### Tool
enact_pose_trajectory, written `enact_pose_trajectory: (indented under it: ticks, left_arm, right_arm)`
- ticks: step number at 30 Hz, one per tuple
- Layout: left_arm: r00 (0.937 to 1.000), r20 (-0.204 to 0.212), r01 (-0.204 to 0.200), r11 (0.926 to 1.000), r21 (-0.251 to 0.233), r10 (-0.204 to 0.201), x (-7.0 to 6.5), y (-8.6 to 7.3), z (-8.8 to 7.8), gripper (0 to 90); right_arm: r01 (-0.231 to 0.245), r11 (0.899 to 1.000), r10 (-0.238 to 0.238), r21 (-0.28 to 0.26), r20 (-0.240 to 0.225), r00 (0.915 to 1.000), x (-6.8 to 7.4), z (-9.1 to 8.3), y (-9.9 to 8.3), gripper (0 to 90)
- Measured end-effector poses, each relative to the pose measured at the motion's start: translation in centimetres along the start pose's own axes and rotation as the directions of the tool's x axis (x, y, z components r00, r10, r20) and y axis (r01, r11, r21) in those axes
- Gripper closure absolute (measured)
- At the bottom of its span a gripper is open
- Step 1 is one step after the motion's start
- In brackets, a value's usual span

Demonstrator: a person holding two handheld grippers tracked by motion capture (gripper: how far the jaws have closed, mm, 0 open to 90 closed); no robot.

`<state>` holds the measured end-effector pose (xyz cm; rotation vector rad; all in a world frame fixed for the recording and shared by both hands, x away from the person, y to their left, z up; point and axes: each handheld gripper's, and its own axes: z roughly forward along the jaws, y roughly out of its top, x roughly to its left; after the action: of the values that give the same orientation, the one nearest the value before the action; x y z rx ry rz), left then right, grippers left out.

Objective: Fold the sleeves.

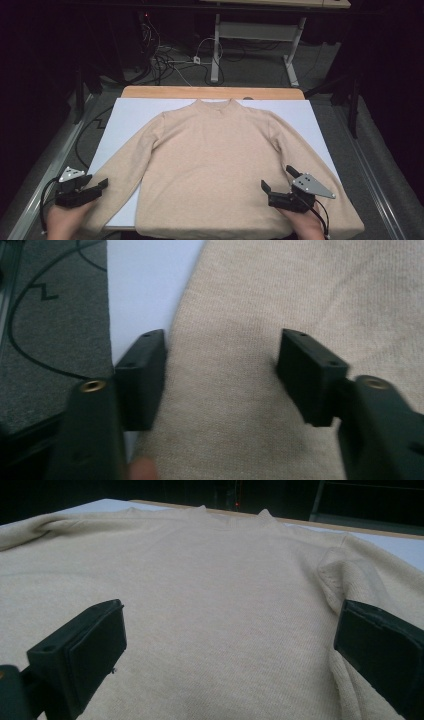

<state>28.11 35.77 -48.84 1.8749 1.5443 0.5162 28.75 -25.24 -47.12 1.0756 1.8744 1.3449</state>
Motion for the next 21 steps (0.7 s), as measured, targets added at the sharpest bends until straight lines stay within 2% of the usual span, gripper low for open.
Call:
enact_pose_trajectory:
  ticks: [2,5,6,9,11,14,15,21]
  left_arm:
    - [1.0000,0.002,0.001,1.0000,-0.003,-0.001,0.0,0.0,0.0,44.0]
    - [0.9998,0.013,-0.014,0.9999,-0.010,0.014,-0.2,-0.1,0.0,56.0]
    - [0.9995,0.018,-0.025,0.9996,-0.010,0.026,-0.4,-0.1,0.0,64.8]
    - [0.9984,0.029,-0.049,0.9988,-0.009,0.049,-0.7,0.0,0.1,73.1]
    - [0.9977,0.036,-0.057,0.9983,-0.012,0.058,-0.8,0.0,0.1,76.8]
    - [0.9949,0.016,-0.099,0.9948,-0.025,0.099,-1.3,-0.1,-0.1,79.8]
    - [0.9937,0.027,-0.108,0.9932,-0.045,0.109,-1.6,0.0,-0.2,79.9]
    - [0.9919,0.054,-0.111,0.9907,-0.078,0.115,-2.3,0.4,-0.6,80.3]
  right_arm:
    - [0.001,1.000,-0.001,-0.001,0.001,1.0000,0.0,0.0,0.0,1.0]
    - [0.003,1.000,-0.003,-0.003,0.002,1.0000,0.0,-0.1,0.0,1.0]
    - [0.003,1.000,-0.003,0.001,0.002,1.0000,0.0,0.0,0.0,1.1]
    - [-0.009,1.000,0.009,0.002,0.005,0.9999,-0.1,0.0,0.1,1.3]
    - [-0.004,1.000,0.004,0.001,0.005,1.0000,0.0,0.0,0.1,1.3]
    - [-0.005,1.000,0.005,-0.002,0.002,1.0000,0.0,-0.1,0.1,1.3]
    - [-0.005,1.000,0.005,-0.003,0.002,1.0000,0.1,-0.1,0.2,1.3]
    - [-0.006,1.000,0.006,-0.007,0.002,1.0000,0.1,-0.3,0.2,1.3]
